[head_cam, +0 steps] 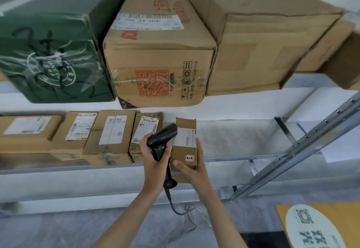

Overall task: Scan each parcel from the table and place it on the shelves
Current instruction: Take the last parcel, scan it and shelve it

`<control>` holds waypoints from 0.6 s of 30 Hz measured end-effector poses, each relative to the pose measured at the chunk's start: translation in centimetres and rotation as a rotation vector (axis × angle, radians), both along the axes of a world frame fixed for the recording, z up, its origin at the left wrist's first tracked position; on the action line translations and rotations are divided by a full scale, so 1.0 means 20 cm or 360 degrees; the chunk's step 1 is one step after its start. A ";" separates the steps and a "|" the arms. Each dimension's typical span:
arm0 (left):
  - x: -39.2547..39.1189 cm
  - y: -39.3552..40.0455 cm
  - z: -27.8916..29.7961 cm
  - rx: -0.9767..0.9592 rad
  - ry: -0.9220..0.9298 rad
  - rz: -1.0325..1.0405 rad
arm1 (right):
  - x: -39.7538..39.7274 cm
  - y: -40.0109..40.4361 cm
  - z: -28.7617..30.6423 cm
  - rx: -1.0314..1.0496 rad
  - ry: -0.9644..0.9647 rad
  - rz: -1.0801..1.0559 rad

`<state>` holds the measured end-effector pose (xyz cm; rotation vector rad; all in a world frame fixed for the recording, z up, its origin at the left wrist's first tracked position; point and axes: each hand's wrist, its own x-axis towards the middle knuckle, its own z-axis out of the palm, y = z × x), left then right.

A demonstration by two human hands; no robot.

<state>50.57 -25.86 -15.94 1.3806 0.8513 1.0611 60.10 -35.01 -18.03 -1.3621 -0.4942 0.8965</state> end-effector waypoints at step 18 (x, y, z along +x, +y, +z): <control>0.04 0.10 -0.10 -0.0243 0.0110 0.0361 | 0.18 0.28 -0.19 -0.0032 -0.0260 0.0226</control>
